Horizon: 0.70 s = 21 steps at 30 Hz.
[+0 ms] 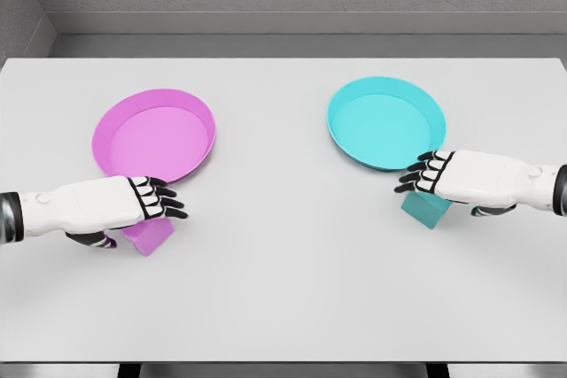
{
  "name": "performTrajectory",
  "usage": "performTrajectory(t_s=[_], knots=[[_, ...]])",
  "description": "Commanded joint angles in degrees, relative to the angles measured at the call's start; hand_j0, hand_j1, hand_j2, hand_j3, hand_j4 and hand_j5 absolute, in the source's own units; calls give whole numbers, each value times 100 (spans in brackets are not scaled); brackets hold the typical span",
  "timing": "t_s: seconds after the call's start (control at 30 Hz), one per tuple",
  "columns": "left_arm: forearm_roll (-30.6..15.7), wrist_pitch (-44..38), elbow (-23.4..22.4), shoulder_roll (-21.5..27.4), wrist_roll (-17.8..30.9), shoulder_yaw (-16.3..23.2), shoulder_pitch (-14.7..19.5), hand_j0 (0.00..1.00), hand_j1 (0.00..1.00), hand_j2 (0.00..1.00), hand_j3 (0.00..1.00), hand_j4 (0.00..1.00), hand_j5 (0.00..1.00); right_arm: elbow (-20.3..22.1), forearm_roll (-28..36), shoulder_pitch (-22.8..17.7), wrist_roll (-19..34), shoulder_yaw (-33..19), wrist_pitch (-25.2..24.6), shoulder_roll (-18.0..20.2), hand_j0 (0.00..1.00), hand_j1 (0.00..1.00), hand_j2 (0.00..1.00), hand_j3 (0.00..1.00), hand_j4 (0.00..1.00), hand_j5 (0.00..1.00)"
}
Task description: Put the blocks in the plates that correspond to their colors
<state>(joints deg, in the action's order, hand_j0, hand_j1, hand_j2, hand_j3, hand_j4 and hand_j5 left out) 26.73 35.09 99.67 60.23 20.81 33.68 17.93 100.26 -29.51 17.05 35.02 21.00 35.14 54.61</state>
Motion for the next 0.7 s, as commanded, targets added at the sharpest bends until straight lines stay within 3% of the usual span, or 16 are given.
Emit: performTrajectory(t_s=[0.0, 0.4, 0.67], knots=[[69, -9, -18, -28, 2, -2, 0, 97, 97, 97, 97, 97, 97, -6, -28, 0, -2, 53, -14, -3, 100, 100, 100, 100, 100, 100], [209, -9, -141, -222, 134, 7, 44, 86, 86, 86, 86, 86, 86, -59, -318, 26, -2, 159, -14, -188, 100, 100, 100, 100, 100, 100], [236, -9, -123, -222, 239, 51, 44, 58, 58, 58, 58, 58, 58, -68, -327, 62, -2, 159, -14, -258, 100, 100, 100, 100, 100, 100]])
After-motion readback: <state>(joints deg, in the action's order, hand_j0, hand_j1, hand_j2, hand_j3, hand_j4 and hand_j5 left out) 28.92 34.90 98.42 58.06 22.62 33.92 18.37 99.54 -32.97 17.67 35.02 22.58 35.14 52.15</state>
